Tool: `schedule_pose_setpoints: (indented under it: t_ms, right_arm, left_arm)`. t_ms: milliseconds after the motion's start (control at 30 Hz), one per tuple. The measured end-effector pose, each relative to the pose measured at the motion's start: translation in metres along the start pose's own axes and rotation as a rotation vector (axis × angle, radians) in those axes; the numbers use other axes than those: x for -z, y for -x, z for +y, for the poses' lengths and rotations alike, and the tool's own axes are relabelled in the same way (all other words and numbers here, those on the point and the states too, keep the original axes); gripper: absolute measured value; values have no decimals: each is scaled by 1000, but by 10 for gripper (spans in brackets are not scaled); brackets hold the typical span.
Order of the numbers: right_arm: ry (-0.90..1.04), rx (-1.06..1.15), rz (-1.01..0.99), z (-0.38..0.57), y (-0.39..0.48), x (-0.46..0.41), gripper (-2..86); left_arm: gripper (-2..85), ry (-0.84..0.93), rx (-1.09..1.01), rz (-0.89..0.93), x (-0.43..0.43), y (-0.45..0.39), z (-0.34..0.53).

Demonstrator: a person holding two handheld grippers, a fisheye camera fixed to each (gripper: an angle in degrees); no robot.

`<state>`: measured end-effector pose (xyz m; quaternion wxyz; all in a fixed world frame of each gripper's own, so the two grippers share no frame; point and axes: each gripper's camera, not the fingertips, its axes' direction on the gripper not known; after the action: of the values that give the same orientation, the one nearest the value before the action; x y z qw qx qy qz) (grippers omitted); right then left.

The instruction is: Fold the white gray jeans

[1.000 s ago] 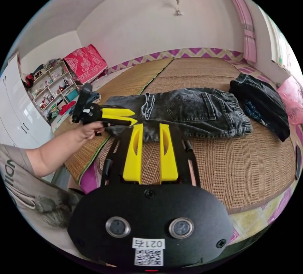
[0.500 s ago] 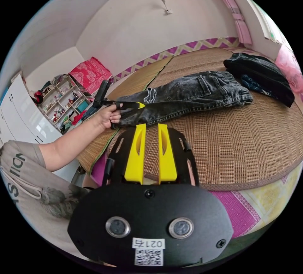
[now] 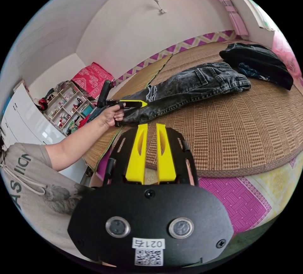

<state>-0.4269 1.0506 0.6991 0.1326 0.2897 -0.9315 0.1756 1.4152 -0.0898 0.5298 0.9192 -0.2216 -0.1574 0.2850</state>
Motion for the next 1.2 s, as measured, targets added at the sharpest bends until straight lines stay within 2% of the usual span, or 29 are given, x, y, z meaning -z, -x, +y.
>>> schedule_pose_setpoints:
  t_ms: [133, 233, 300, 467, 533, 600, 800, 933, 1033, 1200]
  right_arm:
    - [2, -14, -18, 2, -14, 3, 50]
    - [1, -19, -29, 3, -24, 8, 45]
    - [0, -21, -31, 3, -30, 11, 40]
    - [0, -32, -41, 2, -47, 16, 32]
    - [-5, -37, -46, 1, -55, 19, 29]
    - [-6, -41, -47, 1, -61, 21, 27]
    - [0, -56, -49, -1, -83, 24, 22]
    - [-2, -67, -57, -2, -96, 28, 19]
    - [-8, -70, -60, -4, -104, 31, 15]
    - [-5, -67, -80, -11, -114, 31, 12]
  left_arm:
    - [10, -13, 65, -2, 3, 15, 3]
    - [-3, -87, 155, 132, 14, 49, 19]
    - [-6, -151, 257, 307, 18, 87, 38]
    - [-4, -264, 354, 414, 25, 128, 67]
    - [3, -211, 305, 354, 23, 123, 65]
    - [17, -150, 201, 215, 23, 105, 59]
    - [4, -117, 75, -127, 26, 69, 58]
    - [-7, -180, 112, -97, 47, 79, 78]
    - [-9, -323, 172, -14, 102, 103, 113]
    - [-9, -580, 344, -1, 247, 182, 215]
